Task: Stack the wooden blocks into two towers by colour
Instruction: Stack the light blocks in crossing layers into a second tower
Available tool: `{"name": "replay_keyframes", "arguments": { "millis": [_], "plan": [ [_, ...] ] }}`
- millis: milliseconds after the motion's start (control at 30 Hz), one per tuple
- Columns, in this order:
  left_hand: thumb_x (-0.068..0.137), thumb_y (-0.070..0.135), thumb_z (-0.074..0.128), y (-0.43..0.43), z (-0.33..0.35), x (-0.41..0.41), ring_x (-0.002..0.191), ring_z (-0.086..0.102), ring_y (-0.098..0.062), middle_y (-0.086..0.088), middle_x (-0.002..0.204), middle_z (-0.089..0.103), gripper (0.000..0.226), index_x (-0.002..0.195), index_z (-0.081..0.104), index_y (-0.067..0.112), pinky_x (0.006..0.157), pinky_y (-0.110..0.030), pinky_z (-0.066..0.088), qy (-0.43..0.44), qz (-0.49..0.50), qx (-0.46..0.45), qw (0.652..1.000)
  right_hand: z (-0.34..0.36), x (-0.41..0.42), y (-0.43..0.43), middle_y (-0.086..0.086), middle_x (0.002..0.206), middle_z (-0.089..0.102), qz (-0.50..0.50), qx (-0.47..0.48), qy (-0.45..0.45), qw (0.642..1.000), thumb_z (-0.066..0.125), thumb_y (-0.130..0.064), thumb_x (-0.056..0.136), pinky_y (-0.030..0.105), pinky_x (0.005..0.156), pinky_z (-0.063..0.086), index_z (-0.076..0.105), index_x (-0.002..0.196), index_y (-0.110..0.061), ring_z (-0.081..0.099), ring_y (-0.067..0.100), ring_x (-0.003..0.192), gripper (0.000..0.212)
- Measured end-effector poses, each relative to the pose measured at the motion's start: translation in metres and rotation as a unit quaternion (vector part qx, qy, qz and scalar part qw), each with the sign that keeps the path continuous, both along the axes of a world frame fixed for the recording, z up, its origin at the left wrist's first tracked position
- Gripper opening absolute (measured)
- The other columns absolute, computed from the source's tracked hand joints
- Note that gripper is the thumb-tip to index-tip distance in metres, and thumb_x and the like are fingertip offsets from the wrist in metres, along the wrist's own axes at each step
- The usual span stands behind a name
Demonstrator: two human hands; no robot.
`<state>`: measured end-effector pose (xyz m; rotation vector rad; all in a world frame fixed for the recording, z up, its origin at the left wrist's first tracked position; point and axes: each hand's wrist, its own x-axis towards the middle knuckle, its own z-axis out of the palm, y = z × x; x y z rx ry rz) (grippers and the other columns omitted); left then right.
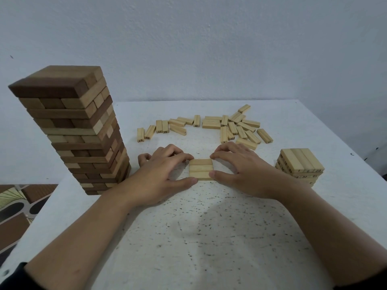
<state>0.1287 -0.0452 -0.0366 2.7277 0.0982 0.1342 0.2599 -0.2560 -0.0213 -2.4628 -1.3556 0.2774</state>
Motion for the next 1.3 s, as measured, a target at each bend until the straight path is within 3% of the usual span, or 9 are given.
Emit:
{"name": "replay_keyframes", "arguments": {
  "millis": [433,833,1133,1200,1300],
  "plan": [
    [0.089,0.075,0.044,-0.001,0.001,0.000,0.120,0.032,0.004,0.027,0.120,0.039,0.058,0.139,0.048,0.046,0.097,-0.035,0.018,0.000,0.001,-0.002,1.000,-0.001,0.002,-0.002,-0.018,0.136,0.038,0.016,0.015,0.005,1.000,0.060,-0.068,0.087,0.035,0.113,0.027,0.046,0.142,-0.039,0.031,0.007,0.130,0.063],
    [0.089,0.072,0.051,-0.001,0.003,-0.002,0.122,0.033,0.005,0.028,0.123,0.041,0.056,0.139,0.046,0.047,0.101,-0.037,0.019,0.001,0.003,-0.020,1.000,-0.002,0.003,0.000,-0.017,0.134,0.037,0.020,0.001,-0.004,1.000,0.055,-0.068,0.090,0.038,0.112,0.028,0.046,0.141,-0.039,0.032,0.010,0.129,0.059],
    [0.091,0.070,0.050,-0.003,0.004,-0.003,0.120,0.028,0.012,0.025,0.114,0.040,0.045,0.127,0.049,0.043,0.102,-0.037,0.019,-0.003,-0.014,-0.013,1.000,0.001,-0.003,-0.001,-0.015,0.138,0.038,0.049,0.000,-0.015,0.999,0.052,-0.057,0.097,0.038,0.113,0.024,0.045,0.138,-0.032,0.019,0.006,0.136,0.048],
    [0.090,0.072,0.050,-0.004,0.006,-0.004,0.117,0.027,0.016,0.026,0.114,0.039,0.047,0.126,0.049,0.042,0.099,-0.034,0.021,-0.014,-0.009,-0.030,0.999,0.002,-0.005,-0.002,-0.018,0.132,0.042,0.054,0.026,-0.011,0.998,0.052,-0.052,0.098,0.041,0.112,0.028,0.046,0.134,-0.032,0.022,0.004,0.133,0.042],
    [0.086,0.080,0.045,-0.004,0.010,-0.005,0.114,0.032,0.006,0.027,0.115,0.038,0.054,0.126,0.047,0.044,0.095,-0.028,0.025,-0.030,-0.001,-0.057,0.998,0.008,-0.007,-0.003,-0.020,0.124,0.046,0.051,0.076,-0.001,0.996,0.055,-0.046,0.099,0.042,0.108,0.034,0.049,0.128,-0.032,0.029,0.003,0.125,0.033]
  ]
}}
